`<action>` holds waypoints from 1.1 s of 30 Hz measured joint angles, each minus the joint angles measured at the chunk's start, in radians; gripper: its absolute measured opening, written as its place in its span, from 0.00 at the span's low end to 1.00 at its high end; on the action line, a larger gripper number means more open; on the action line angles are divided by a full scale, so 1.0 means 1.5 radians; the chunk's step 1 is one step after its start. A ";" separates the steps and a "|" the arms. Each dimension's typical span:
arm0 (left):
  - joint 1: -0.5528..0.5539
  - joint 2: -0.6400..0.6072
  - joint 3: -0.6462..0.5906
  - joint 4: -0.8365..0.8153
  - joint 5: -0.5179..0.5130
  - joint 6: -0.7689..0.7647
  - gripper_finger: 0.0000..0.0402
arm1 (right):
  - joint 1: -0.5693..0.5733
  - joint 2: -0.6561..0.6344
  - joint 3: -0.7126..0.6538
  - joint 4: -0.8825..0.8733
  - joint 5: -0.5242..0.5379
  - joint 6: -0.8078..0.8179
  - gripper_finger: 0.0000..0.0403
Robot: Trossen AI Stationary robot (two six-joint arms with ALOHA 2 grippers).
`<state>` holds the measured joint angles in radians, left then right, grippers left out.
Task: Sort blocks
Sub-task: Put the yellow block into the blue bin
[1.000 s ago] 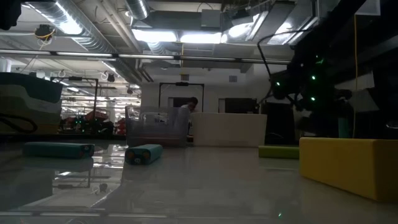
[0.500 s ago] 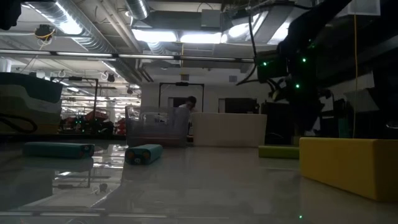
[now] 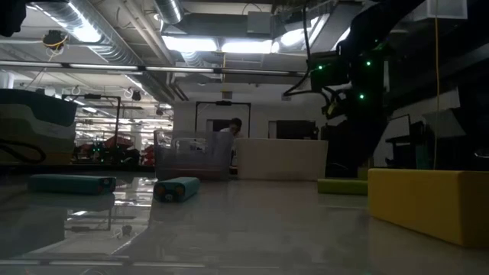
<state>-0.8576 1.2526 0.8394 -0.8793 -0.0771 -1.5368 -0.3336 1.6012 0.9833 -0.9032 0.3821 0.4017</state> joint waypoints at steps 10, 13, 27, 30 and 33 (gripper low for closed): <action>0.000 0.000 0.000 0.000 -0.008 0.000 0.49 | -0.035 -0.001 0.000 0.027 -0.054 -0.049 0.38; 0.000 0.000 0.000 0.000 -0.008 0.003 0.49 | -0.056 -0.001 0.000 0.027 -0.072 -0.046 0.38; 0.000 0.000 0.000 0.000 -0.016 0.023 0.49 | -0.080 0.000 -0.034 0.060 -0.110 -0.082 0.38; 0.000 0.000 0.000 0.000 -0.016 0.023 0.49 | -0.084 -0.002 -0.048 0.068 -0.099 -0.083 0.38; 0.000 0.000 0.000 0.000 -0.017 0.023 0.49 | -0.085 -0.002 -0.053 0.066 -0.090 -0.083 0.38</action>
<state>-0.8577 1.2526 0.8391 -0.8791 -0.1019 -1.5028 -0.4612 1.5978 0.9031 -0.8036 0.2478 0.2775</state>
